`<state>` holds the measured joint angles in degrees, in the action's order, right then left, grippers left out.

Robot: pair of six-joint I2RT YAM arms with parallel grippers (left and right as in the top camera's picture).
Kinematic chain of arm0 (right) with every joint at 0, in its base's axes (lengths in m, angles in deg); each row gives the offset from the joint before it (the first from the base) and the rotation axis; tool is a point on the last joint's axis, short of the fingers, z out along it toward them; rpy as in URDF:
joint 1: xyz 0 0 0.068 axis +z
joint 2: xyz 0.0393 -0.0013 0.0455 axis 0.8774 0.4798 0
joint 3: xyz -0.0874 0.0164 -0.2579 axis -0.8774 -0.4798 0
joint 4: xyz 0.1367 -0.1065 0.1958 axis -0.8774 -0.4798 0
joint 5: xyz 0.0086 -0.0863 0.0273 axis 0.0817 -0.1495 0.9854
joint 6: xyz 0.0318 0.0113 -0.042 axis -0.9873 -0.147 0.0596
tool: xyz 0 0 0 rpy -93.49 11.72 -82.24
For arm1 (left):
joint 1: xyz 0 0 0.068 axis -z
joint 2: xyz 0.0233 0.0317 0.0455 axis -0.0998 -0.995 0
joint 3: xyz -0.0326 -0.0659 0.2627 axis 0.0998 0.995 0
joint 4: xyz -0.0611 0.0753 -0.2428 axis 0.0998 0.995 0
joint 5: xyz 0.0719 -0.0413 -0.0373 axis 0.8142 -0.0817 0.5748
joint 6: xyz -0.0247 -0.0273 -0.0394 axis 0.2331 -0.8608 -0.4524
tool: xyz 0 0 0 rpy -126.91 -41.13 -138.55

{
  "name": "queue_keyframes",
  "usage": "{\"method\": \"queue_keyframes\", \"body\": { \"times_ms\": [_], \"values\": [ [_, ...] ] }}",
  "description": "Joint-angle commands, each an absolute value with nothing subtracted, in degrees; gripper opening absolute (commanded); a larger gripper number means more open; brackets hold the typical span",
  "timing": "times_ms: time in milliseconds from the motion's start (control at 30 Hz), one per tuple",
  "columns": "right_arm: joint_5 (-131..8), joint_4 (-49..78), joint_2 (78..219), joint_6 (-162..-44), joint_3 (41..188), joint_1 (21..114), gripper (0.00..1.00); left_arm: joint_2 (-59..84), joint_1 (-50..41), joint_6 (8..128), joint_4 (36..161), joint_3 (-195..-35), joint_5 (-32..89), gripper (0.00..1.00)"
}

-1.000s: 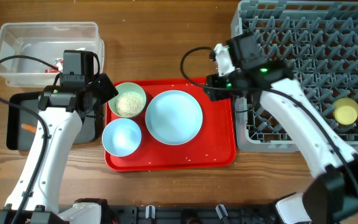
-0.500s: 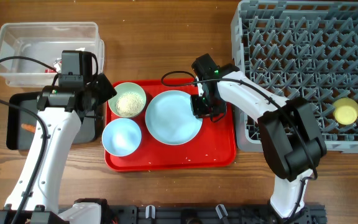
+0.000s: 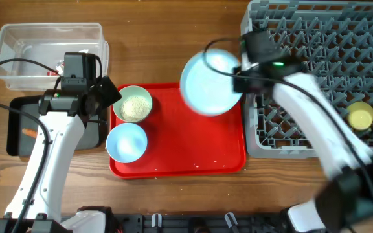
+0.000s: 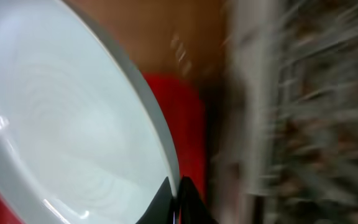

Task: Sort waste into correct bins and load items into the dishwasher rack
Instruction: 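Lift the blue plate and stand it in the dish rack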

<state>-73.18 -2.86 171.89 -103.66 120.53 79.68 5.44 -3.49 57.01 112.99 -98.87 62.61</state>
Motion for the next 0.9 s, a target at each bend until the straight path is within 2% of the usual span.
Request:
{"method": "queue_keyframes", "body": {
  "times_ms": [0, 200, 267, 400, 667, 867],
  "values": [
    [-91.6, 0.0, 161.4, -99.1, 122.5, 76.4, 0.05, 5.9, -3.8, 57.7, 112.8, -99.2, 63.4, 0.76],
    [-118.2, 14.3, 157.4, -83.7, 122.5, 70.1, 0.04, 5.9, -3.8, 57.7, 112.6, -99.2, 63.4, 0.76],
    [-122.3, 19.6, 158.2, -80.5, 122.5, 67.7, 0.04, 5.9, -3.8, 57.7, 112.6, -99.2, 63.4, 0.76],
    [-122.9, 29.2, 160.8, -76.7, 122.5, 59.9, 0.04, 5.9, -3.8, 57.7, 112.6, -99.2, 63.4, 0.76],
    [-122.9, 38.5, 170.1, -75.1, 122.4, 48.4, 0.04, 5.9, -3.8, 57.7, 112.6, -99.2, 63.4, 0.76],
    [-120.9, 50.2, 178.9, -66.8, 122.4, 41.9, 0.04, 5.9, -3.8, 57.6, 112.6, -99.2, 63.4, 0.76]
  ]
}}
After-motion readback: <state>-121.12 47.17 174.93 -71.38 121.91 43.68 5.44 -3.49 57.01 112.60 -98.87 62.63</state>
